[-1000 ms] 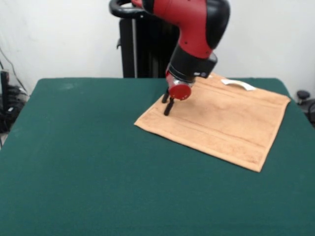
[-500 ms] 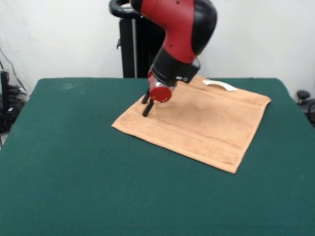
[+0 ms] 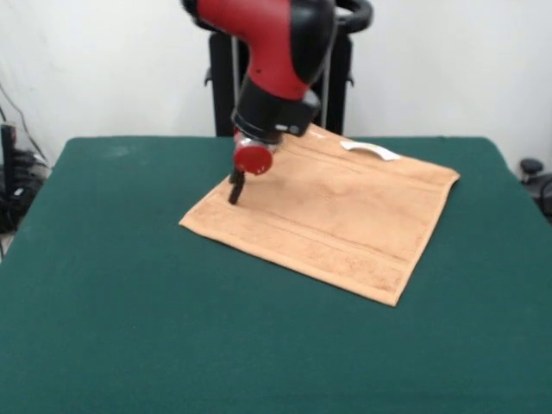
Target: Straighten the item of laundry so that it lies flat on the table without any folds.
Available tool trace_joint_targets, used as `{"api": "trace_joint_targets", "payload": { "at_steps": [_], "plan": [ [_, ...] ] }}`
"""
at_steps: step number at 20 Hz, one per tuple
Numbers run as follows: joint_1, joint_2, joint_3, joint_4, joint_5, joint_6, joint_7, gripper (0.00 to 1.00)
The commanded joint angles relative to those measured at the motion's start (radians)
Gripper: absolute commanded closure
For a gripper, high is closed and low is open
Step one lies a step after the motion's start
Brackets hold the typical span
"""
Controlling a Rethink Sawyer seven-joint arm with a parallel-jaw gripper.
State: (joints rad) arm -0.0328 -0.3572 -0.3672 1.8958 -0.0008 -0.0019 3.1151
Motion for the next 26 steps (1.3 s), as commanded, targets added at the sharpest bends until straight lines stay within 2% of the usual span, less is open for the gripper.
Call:
{"api": "trace_joint_targets", "payload": {
  "at_steps": [1,3,12,16,23,26],
  "plan": [
    [-0.133,-0.207,0.281,0.108,-0.126,-0.04,-0.033,0.0],
    [-0.16,-0.234,0.313,0.113,-0.145,-0.025,-0.033,0.0],
    [-0.061,-0.258,0.205,0.033,-0.142,0.083,-0.042,0.0],
    [-0.045,-0.275,0.191,0.014,-0.146,0.123,-0.064,0.0],
    [-0.076,-0.366,0.18,-0.025,-0.242,0.257,-0.206,0.0],
    [-0.074,-0.372,0.178,-0.04,-0.272,0.275,-0.197,0.0]
  ]
}}
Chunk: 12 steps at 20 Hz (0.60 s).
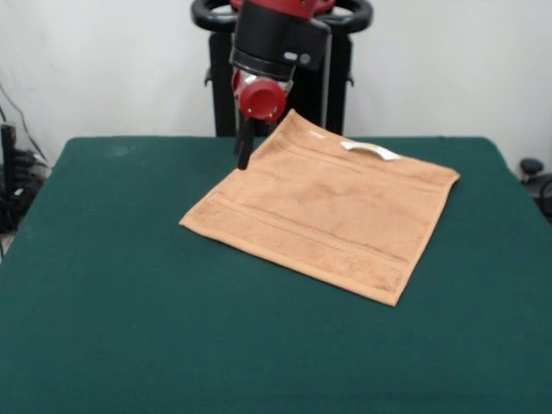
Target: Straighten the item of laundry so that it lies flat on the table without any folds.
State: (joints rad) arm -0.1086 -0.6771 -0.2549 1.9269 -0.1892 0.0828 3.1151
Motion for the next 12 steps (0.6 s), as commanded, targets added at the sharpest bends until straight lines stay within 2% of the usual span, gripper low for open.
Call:
{"api": "trace_joint_targets", "payload": {
  "at_steps": [1,12],
  "plan": [
    [0.0,-0.052,0.071,-0.076,-0.091,0.196,-0.191,0.0],
    [0.011,-0.046,0.067,-0.117,-0.126,0.252,-0.116,0.0]
  ]
}}
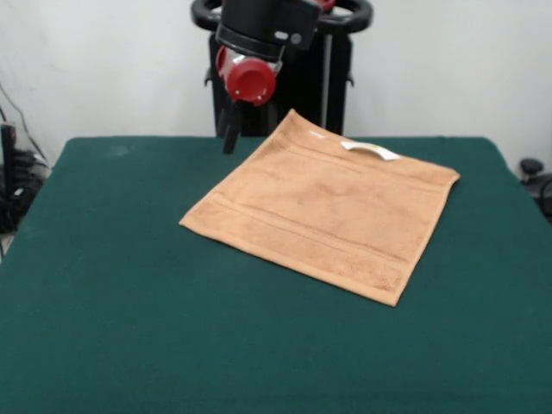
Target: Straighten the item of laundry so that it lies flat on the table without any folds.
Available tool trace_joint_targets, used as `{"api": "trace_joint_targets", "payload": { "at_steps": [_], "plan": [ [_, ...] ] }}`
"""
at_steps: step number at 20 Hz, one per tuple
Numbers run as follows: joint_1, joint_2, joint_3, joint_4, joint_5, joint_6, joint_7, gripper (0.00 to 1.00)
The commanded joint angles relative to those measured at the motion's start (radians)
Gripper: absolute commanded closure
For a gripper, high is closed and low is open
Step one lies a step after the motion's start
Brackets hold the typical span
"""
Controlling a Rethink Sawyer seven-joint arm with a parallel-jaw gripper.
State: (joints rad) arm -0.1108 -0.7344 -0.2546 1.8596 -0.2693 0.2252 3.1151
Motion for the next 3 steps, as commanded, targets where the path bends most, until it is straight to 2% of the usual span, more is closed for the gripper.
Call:
{"api": "trace_joint_targets", "payload": {
  "at_steps": [1,3],
  "plan": [
    [0.016,0.018,0.063,-0.056,-0.046,0.107,-0.109,0.0],
    [0.013,0.02,0.066,-0.061,-0.047,0.111,-0.105,0.0]
  ]
}}
